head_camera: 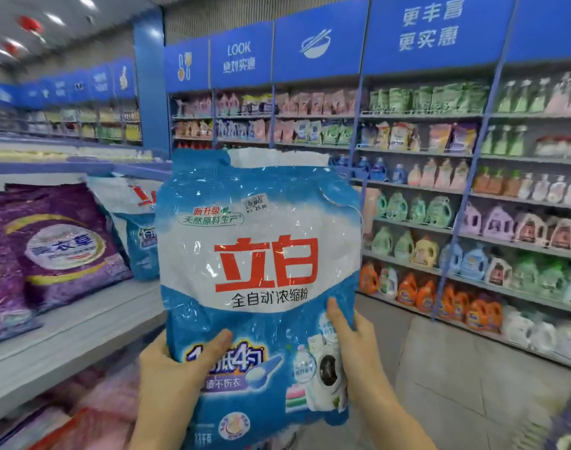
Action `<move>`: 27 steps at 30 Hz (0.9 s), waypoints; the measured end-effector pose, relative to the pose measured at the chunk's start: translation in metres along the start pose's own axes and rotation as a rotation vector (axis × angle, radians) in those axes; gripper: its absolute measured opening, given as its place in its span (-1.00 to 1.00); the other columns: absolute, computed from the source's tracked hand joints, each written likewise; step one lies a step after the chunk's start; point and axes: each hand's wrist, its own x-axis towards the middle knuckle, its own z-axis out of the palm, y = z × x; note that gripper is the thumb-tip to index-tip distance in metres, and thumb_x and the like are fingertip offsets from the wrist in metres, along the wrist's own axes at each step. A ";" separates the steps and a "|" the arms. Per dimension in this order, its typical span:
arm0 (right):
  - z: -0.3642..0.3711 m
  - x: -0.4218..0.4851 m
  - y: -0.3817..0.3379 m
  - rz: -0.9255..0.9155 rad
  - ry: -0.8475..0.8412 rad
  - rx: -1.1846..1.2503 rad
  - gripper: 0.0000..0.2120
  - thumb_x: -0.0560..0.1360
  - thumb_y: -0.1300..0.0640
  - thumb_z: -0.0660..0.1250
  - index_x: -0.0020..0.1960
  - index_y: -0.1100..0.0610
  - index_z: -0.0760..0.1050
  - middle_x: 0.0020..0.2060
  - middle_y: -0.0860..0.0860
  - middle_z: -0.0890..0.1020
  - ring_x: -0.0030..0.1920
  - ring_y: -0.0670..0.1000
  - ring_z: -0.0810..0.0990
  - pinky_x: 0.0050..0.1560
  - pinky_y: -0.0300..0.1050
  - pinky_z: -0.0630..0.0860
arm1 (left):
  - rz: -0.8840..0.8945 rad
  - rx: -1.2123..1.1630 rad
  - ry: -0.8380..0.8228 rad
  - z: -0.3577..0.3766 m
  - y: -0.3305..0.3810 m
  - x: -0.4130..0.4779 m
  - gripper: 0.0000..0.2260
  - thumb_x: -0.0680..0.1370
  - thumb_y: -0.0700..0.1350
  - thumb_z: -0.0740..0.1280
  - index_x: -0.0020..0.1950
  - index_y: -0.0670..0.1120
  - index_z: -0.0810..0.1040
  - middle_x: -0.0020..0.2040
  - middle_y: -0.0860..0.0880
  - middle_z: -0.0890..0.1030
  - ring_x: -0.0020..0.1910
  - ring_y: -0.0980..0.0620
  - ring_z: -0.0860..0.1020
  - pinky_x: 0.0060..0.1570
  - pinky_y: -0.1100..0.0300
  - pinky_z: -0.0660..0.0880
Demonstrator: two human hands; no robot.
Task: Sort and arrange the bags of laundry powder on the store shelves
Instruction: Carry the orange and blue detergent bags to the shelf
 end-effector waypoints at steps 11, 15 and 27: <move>-0.022 0.192 0.018 -0.032 -0.055 0.087 -0.73 0.52 0.00 0.29 0.04 0.19 0.57 -0.18 0.07 0.72 -0.19 0.06 0.70 -0.32 -0.15 0.58 | 0.118 0.036 -0.102 0.103 -0.028 0.114 -0.54 0.17 0.23 0.42 0.00 0.08 0.56 -0.12 0.16 0.70 -0.16 0.17 0.67 -0.26 0.31 0.54; -0.021 0.254 0.015 -0.003 -0.060 0.112 -0.74 0.53 -0.03 0.29 0.00 0.17 0.58 -0.19 0.08 0.72 -0.21 0.07 0.70 -0.34 -0.15 0.58 | 0.112 -0.009 -0.150 0.113 -0.034 0.149 -0.56 0.22 0.20 0.41 0.08 0.17 0.54 -0.01 0.13 0.70 -0.05 0.12 0.67 -0.19 0.28 0.58; 0.050 0.418 0.021 -0.041 -0.197 0.149 -0.73 0.46 -0.12 0.37 -0.14 0.10 0.53 -0.20 0.09 0.70 -0.14 0.12 0.68 -0.01 0.13 0.58 | 0.236 0.370 0.235 0.107 -0.083 0.189 -0.76 0.46 -0.26 0.43 0.03 0.04 0.58 0.01 0.07 0.67 0.07 0.17 0.59 -0.06 0.44 0.48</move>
